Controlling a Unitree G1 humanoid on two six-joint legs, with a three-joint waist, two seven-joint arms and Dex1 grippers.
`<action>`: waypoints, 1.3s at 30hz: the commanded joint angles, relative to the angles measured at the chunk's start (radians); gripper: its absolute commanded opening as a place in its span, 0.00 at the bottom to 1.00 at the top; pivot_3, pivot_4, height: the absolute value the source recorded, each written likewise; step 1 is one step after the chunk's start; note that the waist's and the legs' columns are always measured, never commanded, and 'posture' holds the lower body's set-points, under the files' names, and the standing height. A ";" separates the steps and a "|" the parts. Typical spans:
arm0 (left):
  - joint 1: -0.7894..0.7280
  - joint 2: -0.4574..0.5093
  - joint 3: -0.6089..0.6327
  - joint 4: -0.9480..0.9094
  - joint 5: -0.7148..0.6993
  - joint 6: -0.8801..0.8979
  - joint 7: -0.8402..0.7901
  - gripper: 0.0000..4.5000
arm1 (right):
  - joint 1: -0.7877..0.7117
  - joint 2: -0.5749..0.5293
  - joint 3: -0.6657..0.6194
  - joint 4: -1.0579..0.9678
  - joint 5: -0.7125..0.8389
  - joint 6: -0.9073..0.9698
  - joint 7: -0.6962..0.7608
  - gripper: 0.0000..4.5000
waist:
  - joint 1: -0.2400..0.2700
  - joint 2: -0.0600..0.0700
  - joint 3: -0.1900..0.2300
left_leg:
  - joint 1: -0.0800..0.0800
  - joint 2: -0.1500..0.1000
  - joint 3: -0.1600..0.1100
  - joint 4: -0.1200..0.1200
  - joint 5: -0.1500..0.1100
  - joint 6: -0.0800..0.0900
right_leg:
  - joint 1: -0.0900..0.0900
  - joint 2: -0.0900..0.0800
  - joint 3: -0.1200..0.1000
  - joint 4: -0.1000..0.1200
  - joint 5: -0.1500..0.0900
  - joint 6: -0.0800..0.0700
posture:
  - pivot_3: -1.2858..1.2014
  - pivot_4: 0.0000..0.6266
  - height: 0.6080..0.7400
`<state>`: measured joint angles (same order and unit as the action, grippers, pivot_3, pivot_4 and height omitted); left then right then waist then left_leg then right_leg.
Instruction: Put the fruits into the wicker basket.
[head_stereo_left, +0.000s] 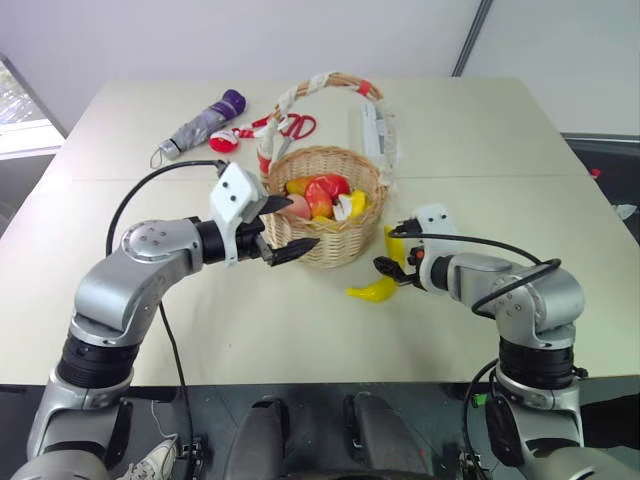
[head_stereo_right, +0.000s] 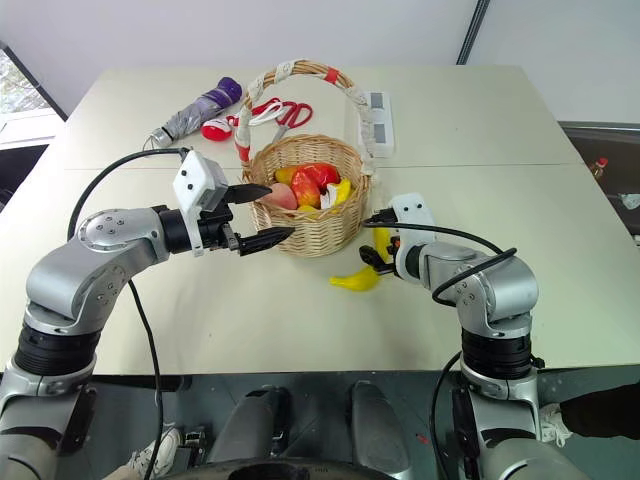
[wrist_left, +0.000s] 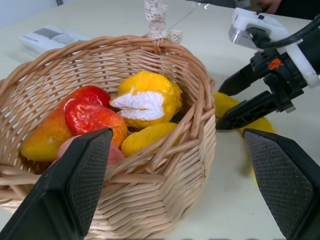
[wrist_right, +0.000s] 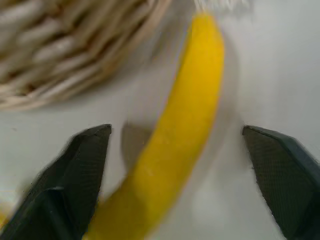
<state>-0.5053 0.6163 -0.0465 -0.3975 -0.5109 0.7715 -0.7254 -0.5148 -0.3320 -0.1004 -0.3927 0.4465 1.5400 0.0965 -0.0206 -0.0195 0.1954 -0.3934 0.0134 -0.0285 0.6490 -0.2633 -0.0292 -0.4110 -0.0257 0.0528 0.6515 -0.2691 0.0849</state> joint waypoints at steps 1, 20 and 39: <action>-0.004 -0.001 0.021 -0.035 -0.008 -0.017 0.003 1.00 | -0.015 -0.005 0.020 -0.023 -0.012 0.005 0.012 0.48 | -0.002 0.000 0.000 | 0.000 0.000 0.000 0.000 0.000 0.000 | 0.000 0.000 0.000 0.000 0.000 0.000 | 0.52 0.24 1.00; 0.105 0.082 0.277 0.084 -0.095 -0.080 -0.082 1.00 | 0.044 -0.559 0.083 -0.229 -0.012 -0.813 0.704 0.17 | -0.023 0.000 0.000 | 0.000 0.002 0.002 -0.001 -0.001 0.001 | 0.000 0.003 -0.001 -0.003 -0.001 0.001 | 0.52 0.24 1.00; 0.220 0.043 0.326 -0.064 -0.167 -0.048 0.037 1.00 | -0.554 -0.156 0.480 0.552 -0.490 -1.194 0.706 0.69 | -0.018 -0.001 0.000 | -0.015 0.002 0.000 0.002 0.001 -0.001 | -0.017 -0.005 -0.001 0.002 0.001 0.000 | 0.52 0.24 1.00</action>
<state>-0.2862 0.6609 0.2467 -0.4173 -0.6550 0.7200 -0.7044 -1.0431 -0.4921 0.4169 0.1744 -0.0392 0.3687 0.7983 -0.0390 -0.0203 0.1955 -0.4086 0.0154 -0.0287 0.6505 -0.2628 -0.0303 -0.4278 -0.0307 0.0519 0.6536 -0.2682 0.0845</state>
